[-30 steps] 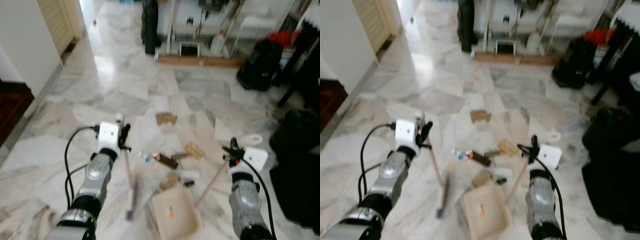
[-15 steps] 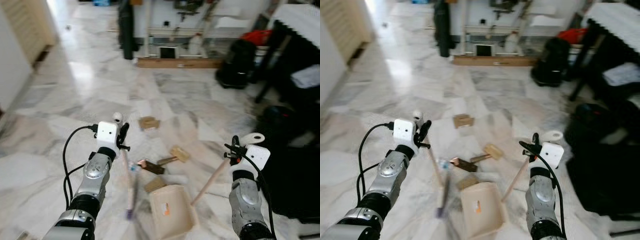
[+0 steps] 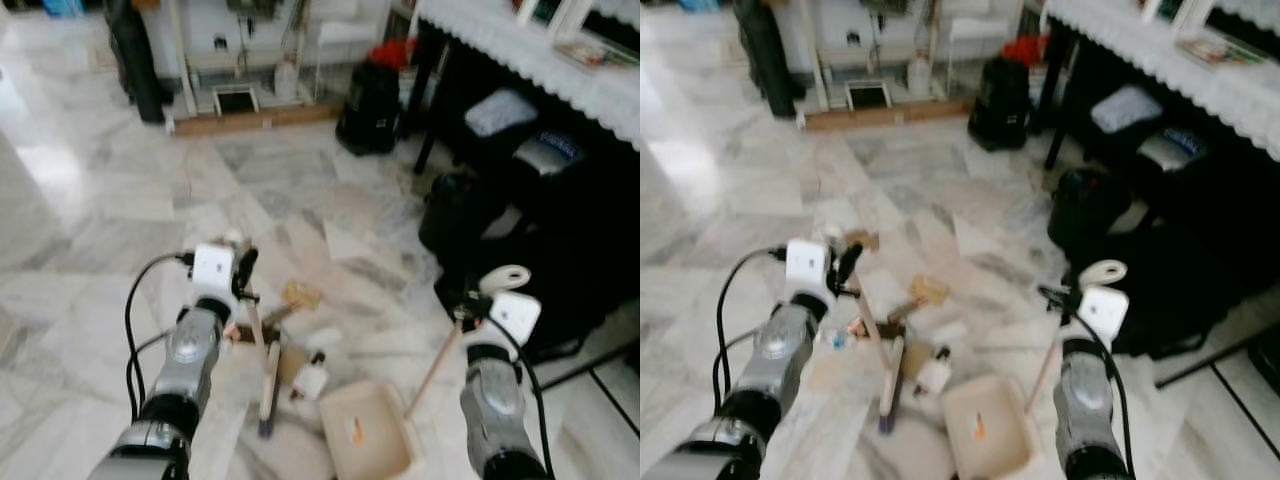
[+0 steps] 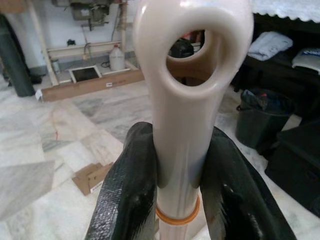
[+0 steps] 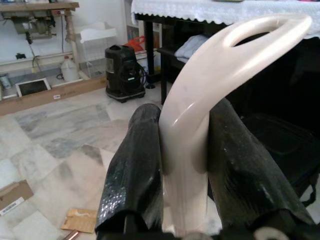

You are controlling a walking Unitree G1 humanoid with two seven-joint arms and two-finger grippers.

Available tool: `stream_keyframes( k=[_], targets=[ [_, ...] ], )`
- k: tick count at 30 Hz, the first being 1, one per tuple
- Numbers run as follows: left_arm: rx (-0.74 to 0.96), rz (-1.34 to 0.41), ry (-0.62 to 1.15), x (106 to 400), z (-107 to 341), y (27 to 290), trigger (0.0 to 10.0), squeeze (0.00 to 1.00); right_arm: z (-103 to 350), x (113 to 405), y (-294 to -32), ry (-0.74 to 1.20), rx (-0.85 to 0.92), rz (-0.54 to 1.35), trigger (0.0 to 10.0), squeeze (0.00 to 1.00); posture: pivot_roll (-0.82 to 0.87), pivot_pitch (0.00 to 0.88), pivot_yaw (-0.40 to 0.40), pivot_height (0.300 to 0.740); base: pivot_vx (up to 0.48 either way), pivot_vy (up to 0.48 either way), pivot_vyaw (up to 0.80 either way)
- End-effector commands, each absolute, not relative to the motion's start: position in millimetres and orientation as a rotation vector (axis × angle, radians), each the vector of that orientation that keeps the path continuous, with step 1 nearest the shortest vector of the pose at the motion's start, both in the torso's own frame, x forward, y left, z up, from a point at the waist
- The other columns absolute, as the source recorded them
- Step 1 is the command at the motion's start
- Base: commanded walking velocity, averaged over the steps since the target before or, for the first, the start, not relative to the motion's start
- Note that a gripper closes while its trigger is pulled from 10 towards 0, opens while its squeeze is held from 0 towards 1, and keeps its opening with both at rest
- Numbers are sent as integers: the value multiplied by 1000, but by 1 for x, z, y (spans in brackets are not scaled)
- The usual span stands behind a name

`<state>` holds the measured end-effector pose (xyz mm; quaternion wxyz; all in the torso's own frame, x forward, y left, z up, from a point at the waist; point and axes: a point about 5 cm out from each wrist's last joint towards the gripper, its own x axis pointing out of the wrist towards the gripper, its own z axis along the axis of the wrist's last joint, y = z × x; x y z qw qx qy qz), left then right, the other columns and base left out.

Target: Sweep floor

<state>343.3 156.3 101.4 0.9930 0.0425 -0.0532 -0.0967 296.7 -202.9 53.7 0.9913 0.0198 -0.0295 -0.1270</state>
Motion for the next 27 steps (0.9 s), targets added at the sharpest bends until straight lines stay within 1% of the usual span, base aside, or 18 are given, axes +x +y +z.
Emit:
stream_keyframes(
  k=[1,12,27],
  targets=[
    [102,-201,-151,346,112,156,10000,0,62,299,-205,-103,40,-260,10000,0,118,102,-51,740,0,0,0],
    [114,-196,-150,346,112,160,10000,0,58,293,-218,-85,2,-320,10000,0,118,116,-47,740,0,0,0],
    [115,-205,-145,347,112,158,10000,0,55,278,-248,-78,-48,-504,10000,0,110,129,-42,740,0,0,0]
  ],
)
